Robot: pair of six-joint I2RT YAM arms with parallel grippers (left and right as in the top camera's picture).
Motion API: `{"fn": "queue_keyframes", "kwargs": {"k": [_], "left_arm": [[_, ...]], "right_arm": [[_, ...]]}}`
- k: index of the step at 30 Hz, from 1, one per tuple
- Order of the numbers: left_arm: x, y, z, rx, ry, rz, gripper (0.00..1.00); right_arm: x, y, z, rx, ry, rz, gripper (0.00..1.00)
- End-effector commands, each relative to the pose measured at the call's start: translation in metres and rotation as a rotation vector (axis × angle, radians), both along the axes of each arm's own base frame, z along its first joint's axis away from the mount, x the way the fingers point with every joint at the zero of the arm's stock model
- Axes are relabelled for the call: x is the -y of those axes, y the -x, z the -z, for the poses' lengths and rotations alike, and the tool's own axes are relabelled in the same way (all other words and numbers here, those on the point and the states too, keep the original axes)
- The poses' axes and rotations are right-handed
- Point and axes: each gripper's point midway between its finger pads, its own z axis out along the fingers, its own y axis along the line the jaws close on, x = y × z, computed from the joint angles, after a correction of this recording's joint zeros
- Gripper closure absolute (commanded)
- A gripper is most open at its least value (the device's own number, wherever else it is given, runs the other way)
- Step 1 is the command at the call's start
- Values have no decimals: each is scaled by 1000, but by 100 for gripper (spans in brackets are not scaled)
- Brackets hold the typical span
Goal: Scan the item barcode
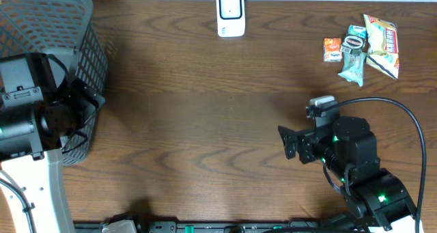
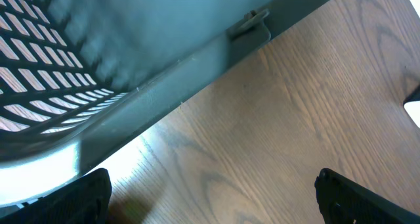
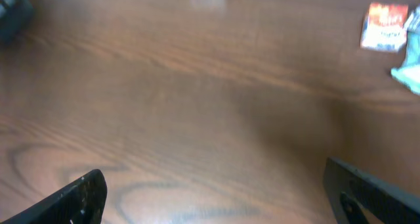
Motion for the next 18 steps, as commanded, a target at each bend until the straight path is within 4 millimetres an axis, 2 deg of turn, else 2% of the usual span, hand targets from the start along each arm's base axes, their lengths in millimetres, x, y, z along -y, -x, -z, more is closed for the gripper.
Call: {"fn": "queue_keyframes", "kwargs": {"k": [1, 6, 11, 18], "left_arm": [[-2, 1, -4, 11, -6, -12, 2], [-2, 1, -4, 11, -6, -12, 2], [-2, 1, -4, 11, -6, -12, 2], [-2, 1, -4, 11, -6, -12, 2]], "right_arm": [[7, 9, 12, -54, 35, 17, 1], [15, 28, 32, -164, 81, 16, 1], [21, 41, 43, -231, 111, 17, 1], [21, 39, 43, -224, 113, 21, 1]]}}
